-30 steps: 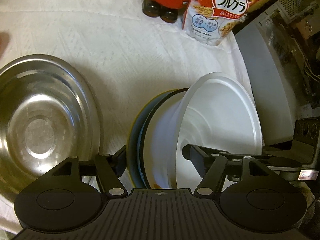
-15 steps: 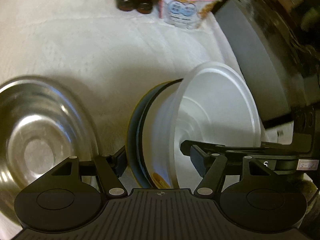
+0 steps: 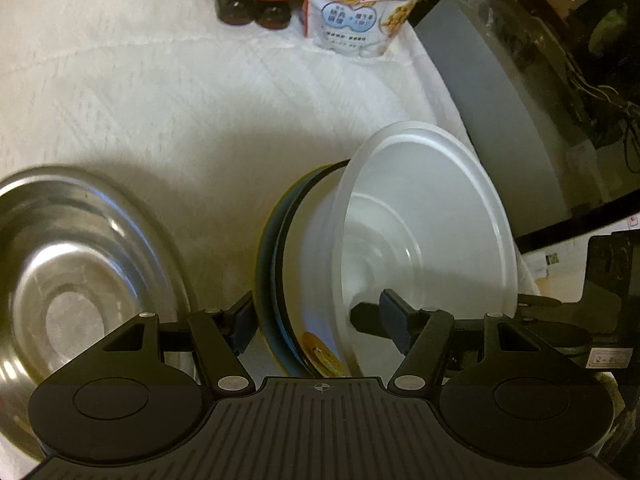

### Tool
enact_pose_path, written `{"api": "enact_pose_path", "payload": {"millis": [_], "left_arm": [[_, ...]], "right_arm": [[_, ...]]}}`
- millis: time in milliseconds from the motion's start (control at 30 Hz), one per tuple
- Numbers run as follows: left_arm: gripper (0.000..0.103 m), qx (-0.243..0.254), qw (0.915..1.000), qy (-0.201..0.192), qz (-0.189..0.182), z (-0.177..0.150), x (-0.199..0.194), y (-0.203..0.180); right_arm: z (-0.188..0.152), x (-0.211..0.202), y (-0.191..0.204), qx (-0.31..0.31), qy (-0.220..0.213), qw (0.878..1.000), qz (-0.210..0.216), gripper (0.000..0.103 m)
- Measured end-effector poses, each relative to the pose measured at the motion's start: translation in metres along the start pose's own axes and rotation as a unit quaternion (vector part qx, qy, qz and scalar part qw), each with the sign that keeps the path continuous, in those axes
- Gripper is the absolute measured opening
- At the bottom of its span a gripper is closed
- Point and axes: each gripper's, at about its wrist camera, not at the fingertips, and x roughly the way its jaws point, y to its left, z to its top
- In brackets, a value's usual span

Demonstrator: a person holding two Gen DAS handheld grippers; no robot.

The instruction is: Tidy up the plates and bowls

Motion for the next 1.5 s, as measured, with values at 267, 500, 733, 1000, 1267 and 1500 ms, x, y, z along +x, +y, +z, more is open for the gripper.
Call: {"api": "enact_pose_path", "payload": {"millis": [267,500,733,1000,1267,1500], "left_arm": [[0.068,-0.011,0.9999,-0.003,0.001,-0.001,-0.001,-0.001],[0.068,0.010,0.9998,-0.003,0.015,0.000,0.000,-0.011],[0.068,-0.018,0.9998,0.008,0.007,0.002,0.003,0.002],[0.067,-0.004,0.9999,0.010,0.009,0.005,0.000,-0.004],[0.066,0.000,0.9997,0.016,0.018,0.007,0.001,-0.008],[0.067,0.020,0.9991,0.019,0.031,0.010,0.000,-0.018]], "right_arm": [[0.003,-0.001,-0.002,-0.006,0.010,1.000,0.003,0.066],[0.014,0.001,-0.010,-0.001,0.013,1.000,0.008,0.067],[0.015,0.006,-0.009,-0.009,0.021,1.000,0.020,0.067],[0.018,0.006,-0.014,-0.005,0.021,0.999,0.035,0.070],[0.014,0.005,-0.015,0.003,0.011,0.999,0.032,0.070],[0.013,0.003,-0.024,0.023,0.007,0.999,0.042,0.070]]}}
